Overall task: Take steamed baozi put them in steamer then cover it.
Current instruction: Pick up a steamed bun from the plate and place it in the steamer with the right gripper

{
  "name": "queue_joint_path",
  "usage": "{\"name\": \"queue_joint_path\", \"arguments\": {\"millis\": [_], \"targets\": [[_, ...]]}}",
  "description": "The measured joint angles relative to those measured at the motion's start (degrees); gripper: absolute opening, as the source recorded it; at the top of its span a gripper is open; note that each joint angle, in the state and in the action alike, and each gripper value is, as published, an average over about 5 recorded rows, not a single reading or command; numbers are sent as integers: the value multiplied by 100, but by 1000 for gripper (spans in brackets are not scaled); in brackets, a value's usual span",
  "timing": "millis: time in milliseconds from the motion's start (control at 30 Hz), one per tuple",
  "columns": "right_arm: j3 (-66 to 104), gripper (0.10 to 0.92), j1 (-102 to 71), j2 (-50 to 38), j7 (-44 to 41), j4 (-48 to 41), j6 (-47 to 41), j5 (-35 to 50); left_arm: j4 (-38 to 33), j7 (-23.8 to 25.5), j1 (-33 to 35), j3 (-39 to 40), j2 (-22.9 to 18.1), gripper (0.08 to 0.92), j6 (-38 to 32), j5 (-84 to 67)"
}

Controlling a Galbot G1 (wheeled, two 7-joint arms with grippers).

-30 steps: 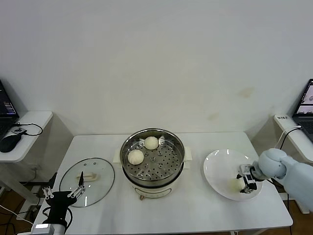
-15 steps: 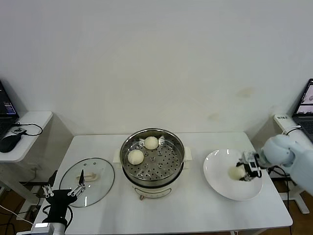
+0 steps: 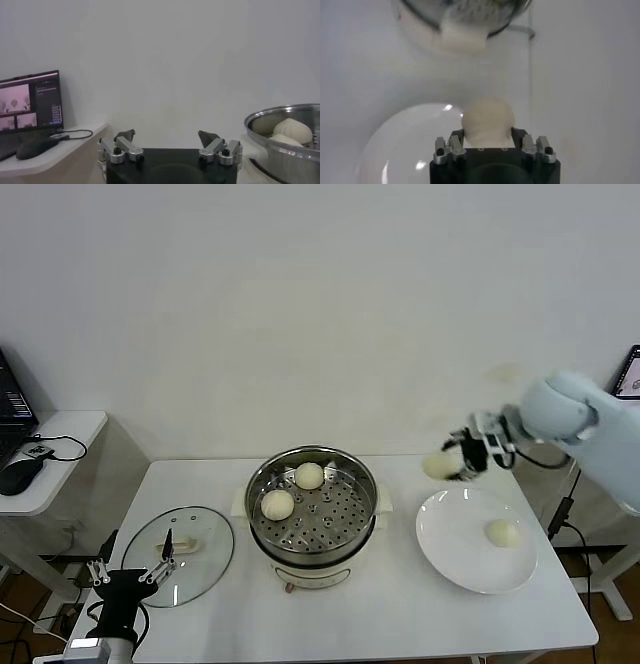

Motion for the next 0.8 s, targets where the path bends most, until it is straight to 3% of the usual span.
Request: {"name": "queue_joint_path", "arguments": {"millis": [400,800], "targets": [[-854,602,527,1480,218,-150,447,494,-32,-6,69,-130,-78,823,-8,-32],[-1544,602,352,2403,202,-326,1422,-86,-68,-9,-14,-187,-184,823,18,-61]]}}
